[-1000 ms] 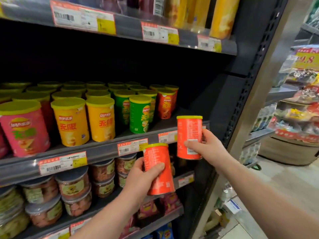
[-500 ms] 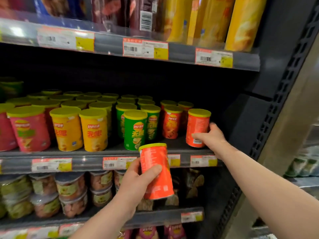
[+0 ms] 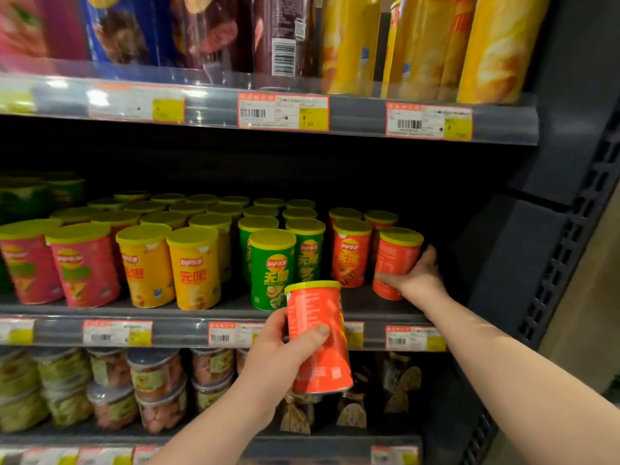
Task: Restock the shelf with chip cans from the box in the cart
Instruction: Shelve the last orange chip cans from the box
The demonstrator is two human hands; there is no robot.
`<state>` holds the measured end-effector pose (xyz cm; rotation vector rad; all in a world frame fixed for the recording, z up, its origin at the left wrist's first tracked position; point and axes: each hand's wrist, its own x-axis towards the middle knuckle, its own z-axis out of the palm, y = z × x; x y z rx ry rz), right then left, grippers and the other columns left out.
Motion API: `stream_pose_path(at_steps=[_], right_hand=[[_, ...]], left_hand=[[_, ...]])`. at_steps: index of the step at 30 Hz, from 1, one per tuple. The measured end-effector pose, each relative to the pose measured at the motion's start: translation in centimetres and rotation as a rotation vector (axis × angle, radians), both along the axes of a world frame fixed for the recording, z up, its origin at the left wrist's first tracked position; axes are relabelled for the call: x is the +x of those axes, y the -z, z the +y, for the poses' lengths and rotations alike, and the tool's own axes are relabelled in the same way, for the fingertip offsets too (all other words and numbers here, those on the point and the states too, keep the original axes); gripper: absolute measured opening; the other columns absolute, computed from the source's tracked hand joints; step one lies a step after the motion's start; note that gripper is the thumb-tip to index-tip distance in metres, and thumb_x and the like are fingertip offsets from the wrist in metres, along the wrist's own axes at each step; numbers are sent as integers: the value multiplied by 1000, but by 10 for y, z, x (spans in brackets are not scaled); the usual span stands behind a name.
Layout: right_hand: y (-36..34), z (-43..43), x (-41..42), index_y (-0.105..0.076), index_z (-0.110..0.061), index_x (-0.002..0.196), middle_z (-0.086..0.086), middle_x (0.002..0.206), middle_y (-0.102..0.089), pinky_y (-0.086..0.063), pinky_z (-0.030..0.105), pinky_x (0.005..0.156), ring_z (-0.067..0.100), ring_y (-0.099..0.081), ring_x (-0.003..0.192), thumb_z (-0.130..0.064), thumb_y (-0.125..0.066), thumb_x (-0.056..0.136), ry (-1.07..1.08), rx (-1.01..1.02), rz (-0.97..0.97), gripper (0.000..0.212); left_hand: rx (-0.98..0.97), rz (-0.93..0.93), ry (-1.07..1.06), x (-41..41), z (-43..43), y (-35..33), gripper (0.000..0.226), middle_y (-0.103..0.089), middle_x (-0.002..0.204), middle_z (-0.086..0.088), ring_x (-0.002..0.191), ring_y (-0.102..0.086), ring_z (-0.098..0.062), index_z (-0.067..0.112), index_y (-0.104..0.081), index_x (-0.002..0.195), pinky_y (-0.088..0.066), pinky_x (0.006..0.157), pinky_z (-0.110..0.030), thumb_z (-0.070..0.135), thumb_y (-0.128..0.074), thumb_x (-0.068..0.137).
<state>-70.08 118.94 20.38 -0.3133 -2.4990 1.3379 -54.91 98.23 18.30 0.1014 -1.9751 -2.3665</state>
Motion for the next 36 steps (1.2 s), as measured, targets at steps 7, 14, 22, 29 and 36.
stream_pose_path(at_steps=[7, 14, 22, 29, 36], right_hand=[[-4, -4, -10, -8, -13, 149, 17, 147, -31, -34, 46, 108, 35, -34, 135, -22, -84, 68, -4, -15, -44, 112], [0, -3, -16, -6, -13, 149, 19, 145, -37, -37, 46, 104, 36, -41, 131, -11, -75, 78, -49, -72, -67, 99], [2, -2, -18, -9, -13, 148, 18, 144, -39, -37, 44, 103, 35, -41, 131, -9, -74, 78, -51, -91, -40, 95], [3, -2, -20, -21, -9, 141, 19, 136, -47, -42, 43, 97, 36, -48, 123, -8, -73, 78, -15, -95, -21, 82], [4, 4, -21, -28, -15, 144, 15, 142, -44, -39, 44, 102, 32, -45, 128, -11, -72, 80, -60, -74, -42, 77]], left_hand=[[-3, 2, 43, -16, -2, -5, 26, -67, 94, 6, 83, -67, -15, 34, -52, 94, -50, 65, -29, 24, -71, 80], [3, 15, 91, -26, -8, -7, 30, -67, 94, 5, 81, -67, -13, 34, -52, 95, -50, 63, -26, 24, -73, 76], [20, 31, 153, -36, -12, -5, 61, -69, 105, -3, 91, -69, -22, 31, -53, 108, -54, 77, -36, 37, -75, 51], [35, 24, 156, -40, -16, 0, 58, -70, 102, -2, 86, -71, -19, 30, -54, 108, -55, 73, -34, 36, -81, 57], [34, 21, 150, -43, -18, 5, 58, -70, 102, -4, 89, -71, -22, 28, -55, 108, -56, 80, -40, 35, -76, 55]])
